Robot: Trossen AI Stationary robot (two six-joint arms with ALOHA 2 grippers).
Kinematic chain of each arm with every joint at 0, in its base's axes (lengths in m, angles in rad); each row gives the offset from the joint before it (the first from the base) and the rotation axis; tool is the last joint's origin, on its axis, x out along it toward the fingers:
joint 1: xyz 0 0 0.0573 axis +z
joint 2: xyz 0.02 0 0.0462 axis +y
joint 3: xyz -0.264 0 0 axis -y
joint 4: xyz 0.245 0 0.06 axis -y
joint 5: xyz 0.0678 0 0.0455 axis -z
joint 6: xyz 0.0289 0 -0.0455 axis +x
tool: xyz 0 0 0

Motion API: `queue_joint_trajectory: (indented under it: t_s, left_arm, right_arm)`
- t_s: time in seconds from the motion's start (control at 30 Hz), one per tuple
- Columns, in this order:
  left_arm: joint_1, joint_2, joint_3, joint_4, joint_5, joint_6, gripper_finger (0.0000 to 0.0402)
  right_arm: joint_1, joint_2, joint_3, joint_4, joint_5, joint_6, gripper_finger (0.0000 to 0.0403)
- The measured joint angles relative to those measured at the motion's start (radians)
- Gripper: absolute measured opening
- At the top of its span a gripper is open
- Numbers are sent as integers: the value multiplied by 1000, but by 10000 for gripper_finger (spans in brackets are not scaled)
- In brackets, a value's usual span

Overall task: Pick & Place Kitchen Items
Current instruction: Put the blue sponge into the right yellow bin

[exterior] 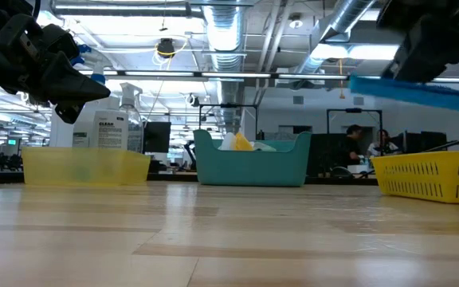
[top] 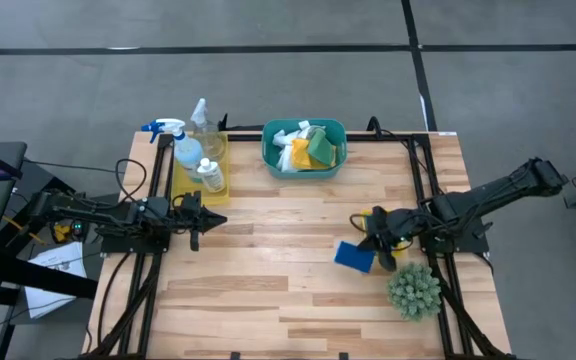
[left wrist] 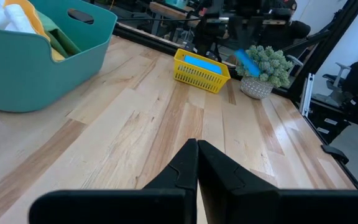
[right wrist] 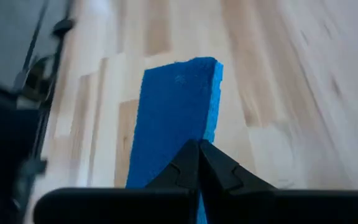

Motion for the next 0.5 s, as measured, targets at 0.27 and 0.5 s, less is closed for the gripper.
queue_joint_trajectory:
  t_s: [0.27,0.5]
  left_arm:
    - [0,0,0,0,0,0,3]
    - [0,0,0,0,0,0,3]
  right_arm:
    - [-3,-34,0,-152,210,502,0]
    - [29,-71,-3,-233,354,720,0]
